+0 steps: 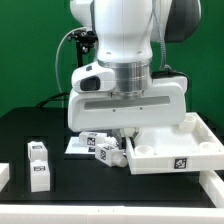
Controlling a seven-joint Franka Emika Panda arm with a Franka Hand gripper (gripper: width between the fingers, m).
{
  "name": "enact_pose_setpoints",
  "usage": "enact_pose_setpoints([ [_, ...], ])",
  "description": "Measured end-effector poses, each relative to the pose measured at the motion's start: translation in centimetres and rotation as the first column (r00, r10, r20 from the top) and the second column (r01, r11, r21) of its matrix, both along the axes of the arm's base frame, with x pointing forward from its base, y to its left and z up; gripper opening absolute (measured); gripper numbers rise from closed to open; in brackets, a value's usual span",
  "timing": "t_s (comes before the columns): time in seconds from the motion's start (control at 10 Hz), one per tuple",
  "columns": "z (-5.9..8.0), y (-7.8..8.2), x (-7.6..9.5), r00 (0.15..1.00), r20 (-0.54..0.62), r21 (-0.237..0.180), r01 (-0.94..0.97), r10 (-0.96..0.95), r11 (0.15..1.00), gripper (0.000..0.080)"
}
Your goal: Assemble square table
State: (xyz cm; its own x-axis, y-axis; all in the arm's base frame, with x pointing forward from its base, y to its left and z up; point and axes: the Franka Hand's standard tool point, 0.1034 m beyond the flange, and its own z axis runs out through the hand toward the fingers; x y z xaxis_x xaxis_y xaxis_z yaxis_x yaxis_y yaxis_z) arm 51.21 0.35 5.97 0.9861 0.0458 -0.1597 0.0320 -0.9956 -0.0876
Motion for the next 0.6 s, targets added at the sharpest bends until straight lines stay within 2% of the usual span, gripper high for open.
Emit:
enact_pose_setpoints([
  [0.1,-0.2,-0.2,0.1,1.000,-0.005,0.001,0.005,-0.005,1.000,0.0052],
  [0.3,-1.0,-2.4,2.6,0.999,-0.019,-0.011,0.043,-0.043,0.999,0.0052],
  [0.4,-2.0,-3.3,3.6,0.997,-0.024,-0.023,0.076,-0.077,0.997,0.0052],
  [0.6,-2.8,-3.3,4.4,0.995,-0.045,-0.025,0.086,-0.087,0.996,0.0052],
])
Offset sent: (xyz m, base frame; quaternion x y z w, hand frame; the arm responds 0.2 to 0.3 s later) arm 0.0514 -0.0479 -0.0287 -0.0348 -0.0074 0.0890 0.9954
